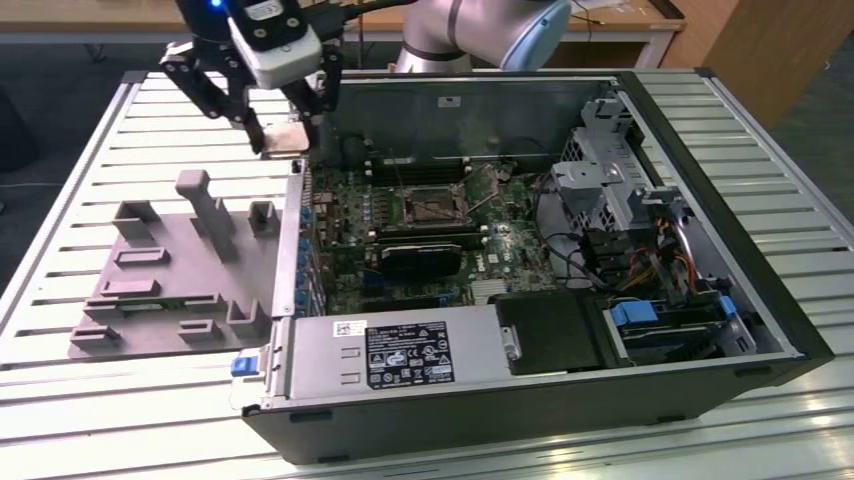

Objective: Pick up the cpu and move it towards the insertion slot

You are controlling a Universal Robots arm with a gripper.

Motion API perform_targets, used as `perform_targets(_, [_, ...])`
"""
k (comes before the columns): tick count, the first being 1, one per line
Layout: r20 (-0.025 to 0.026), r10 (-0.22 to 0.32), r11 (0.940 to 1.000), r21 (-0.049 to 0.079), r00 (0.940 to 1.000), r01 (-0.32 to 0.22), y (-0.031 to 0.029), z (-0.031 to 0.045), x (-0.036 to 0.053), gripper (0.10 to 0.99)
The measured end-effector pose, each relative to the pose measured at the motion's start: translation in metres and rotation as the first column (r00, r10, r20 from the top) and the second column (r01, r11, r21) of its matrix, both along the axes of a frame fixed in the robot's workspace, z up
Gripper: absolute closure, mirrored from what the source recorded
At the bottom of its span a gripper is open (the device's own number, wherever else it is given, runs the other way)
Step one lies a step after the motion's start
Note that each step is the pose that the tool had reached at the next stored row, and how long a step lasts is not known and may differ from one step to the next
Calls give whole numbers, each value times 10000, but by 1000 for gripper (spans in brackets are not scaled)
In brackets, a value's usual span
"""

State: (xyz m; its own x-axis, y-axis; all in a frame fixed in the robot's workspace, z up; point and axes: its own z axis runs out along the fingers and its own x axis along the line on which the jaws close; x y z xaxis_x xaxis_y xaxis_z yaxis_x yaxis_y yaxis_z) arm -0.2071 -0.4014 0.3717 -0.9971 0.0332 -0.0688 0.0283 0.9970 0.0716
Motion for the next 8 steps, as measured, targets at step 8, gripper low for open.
perform_targets(8, [-2, -1, 10000, 0, 10000, 1, 0, 0, 364, 545])
